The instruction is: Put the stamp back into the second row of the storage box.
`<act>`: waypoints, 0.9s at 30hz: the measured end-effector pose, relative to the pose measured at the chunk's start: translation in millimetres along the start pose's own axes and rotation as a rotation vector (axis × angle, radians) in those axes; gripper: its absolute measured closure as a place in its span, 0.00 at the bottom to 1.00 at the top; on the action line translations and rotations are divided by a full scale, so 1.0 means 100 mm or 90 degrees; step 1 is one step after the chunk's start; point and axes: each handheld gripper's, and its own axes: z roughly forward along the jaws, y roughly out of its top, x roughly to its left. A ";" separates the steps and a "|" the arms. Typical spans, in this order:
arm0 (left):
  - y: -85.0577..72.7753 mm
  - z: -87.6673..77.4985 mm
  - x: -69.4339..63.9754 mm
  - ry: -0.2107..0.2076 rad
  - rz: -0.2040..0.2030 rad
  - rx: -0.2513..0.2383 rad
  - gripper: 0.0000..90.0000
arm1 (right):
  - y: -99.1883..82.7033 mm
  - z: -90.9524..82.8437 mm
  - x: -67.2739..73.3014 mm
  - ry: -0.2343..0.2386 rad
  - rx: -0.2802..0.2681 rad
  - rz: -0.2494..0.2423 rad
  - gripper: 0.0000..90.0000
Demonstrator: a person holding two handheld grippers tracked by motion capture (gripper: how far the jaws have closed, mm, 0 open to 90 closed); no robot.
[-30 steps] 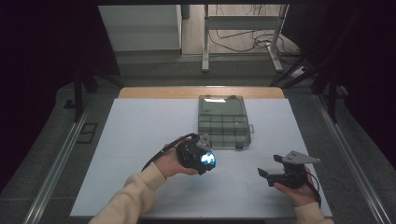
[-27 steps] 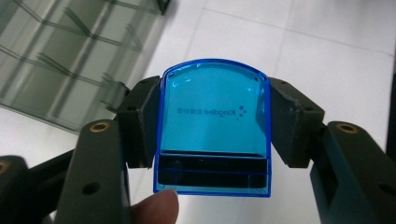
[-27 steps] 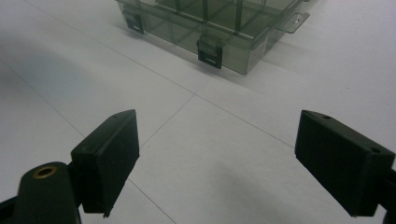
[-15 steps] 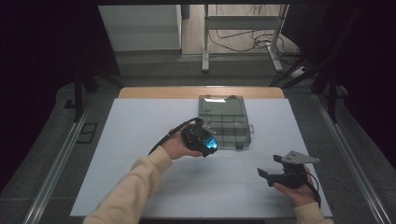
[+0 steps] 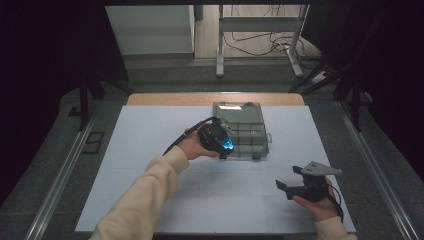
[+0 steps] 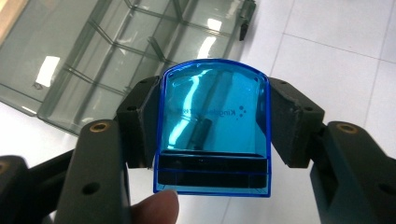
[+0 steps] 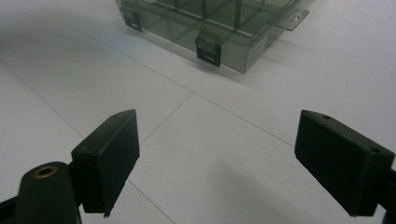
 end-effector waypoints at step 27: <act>0.26 0.35 0.42 -0.006 0.020 0.004 0.46 | 0.00 0.02 0.00 0.009 0.005 0.002 0.16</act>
